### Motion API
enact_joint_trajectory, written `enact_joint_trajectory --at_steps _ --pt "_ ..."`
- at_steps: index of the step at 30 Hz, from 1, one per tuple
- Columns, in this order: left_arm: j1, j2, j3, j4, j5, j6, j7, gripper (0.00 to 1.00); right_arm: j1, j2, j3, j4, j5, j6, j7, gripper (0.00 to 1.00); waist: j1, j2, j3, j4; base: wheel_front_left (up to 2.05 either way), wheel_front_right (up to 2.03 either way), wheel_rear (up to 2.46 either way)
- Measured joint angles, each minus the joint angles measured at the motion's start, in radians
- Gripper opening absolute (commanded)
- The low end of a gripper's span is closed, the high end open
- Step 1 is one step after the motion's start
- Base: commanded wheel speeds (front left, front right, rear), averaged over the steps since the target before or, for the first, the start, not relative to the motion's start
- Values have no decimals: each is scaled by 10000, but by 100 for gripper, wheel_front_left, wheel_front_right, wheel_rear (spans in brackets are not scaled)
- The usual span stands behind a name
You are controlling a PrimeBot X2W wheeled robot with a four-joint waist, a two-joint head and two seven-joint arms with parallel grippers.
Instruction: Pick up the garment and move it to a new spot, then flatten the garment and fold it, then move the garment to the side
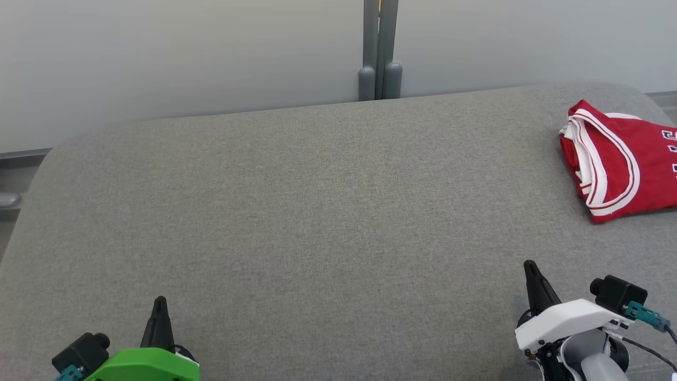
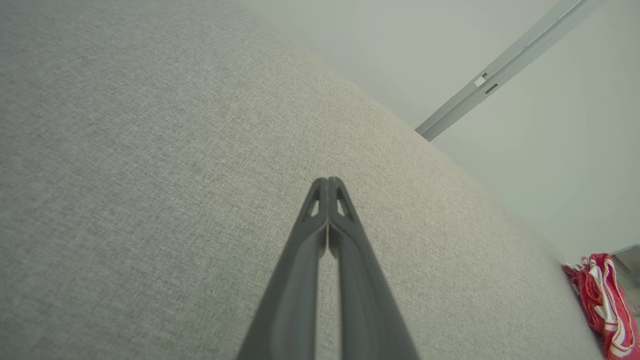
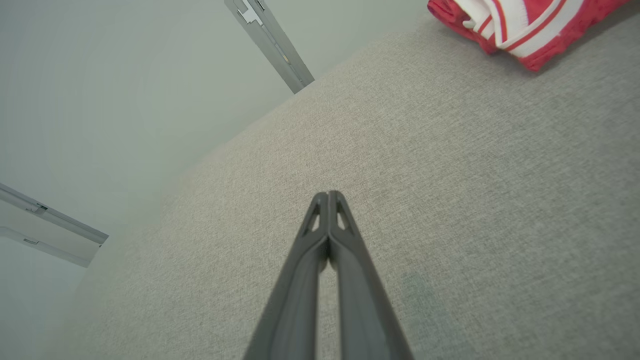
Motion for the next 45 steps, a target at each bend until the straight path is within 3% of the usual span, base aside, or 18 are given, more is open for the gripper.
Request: enact_joint_trajectory --at_steps 26,45 --pt "-252 13 288 -583 -3371 -173 844 0 -5 -17 -362 -614 3856 -2 928 0 0 0 38 -9 0 0 0" --pt "-405 21 439 -909 -5315 -272 1317 0 -19 -33 -570 -957 6017 -8 1465 0 0 0 65 -15 0 0 0"
